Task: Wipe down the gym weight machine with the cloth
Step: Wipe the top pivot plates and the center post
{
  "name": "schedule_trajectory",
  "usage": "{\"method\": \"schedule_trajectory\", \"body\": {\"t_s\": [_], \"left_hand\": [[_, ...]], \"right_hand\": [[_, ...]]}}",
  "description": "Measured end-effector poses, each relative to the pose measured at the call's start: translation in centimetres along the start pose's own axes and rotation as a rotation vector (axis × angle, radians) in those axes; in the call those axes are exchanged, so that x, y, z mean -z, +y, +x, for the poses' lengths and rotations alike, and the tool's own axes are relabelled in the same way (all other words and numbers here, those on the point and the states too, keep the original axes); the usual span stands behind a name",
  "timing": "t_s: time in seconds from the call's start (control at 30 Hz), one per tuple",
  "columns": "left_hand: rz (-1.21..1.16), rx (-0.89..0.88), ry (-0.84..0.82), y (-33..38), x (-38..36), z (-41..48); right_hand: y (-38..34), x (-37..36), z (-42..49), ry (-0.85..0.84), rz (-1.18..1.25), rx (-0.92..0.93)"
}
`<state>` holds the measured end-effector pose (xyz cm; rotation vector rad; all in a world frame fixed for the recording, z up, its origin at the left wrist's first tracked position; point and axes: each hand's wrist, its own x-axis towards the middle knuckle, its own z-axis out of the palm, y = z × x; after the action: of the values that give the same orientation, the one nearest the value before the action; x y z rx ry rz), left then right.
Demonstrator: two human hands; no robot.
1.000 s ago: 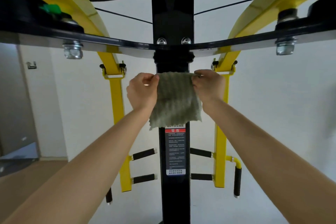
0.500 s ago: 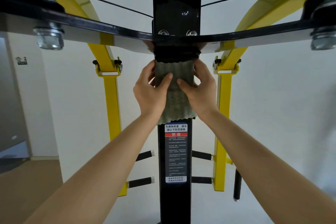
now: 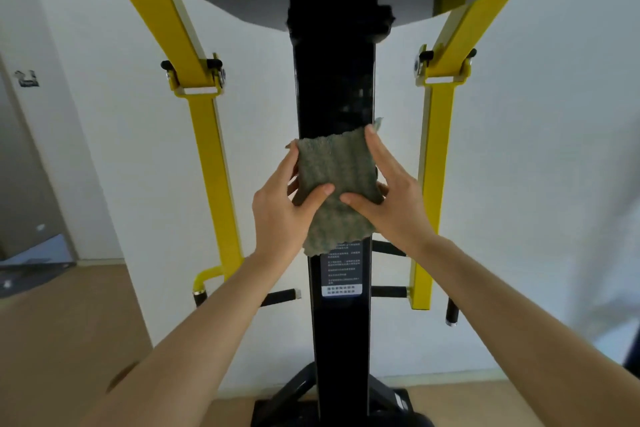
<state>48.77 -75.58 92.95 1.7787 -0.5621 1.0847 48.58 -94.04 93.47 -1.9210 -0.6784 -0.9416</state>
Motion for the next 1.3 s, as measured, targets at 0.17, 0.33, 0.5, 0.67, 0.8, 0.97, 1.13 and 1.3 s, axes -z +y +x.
{"method": "schedule_trajectory", "body": {"t_s": [0.17, 0.33, 0.5, 0.67, 0.8, 0.97, 1.13, 1.3], "left_hand": [[0.073, 0.023, -0.014, -2.1, -0.7, -5.5], [0.104, 0.089, -0.042, -4.6, -1.3, -11.4], [0.111, 0.195, -0.084, -6.3, -1.7, -16.1], [0.186, 0.301, -0.195, -8.7, -1.6, -20.5], [0.237, 0.352, -0.291, -9.5, -1.6, -22.3], [0.307, 0.48, -0.384, -10.3, -1.7, -22.7], [0.333, 0.581, -0.453, -10.7, -1.9, -23.1], [0.4, 0.678, -0.607, -11.4, -1.9, -23.2]], "right_hand": [[2.2, -1.7, -5.7, -0.044, -0.062, -0.108], [4.2, -3.5, -10.8, -0.067, -0.106, -0.18], [6.2, -5.5, -15.8, -0.071, -0.206, -0.172], [8.2, -7.4, -21.2, -0.074, -0.329, -0.144], [9.2, -7.8, -23.4, -0.009, -0.247, -0.148], [9.0, -7.6, -23.7, 0.034, -0.015, -0.345], [8.8, -7.4, -23.1, -0.004, -0.086, -0.502], [9.6, -7.1, -22.5, -0.156, -0.171, -0.736]]}}
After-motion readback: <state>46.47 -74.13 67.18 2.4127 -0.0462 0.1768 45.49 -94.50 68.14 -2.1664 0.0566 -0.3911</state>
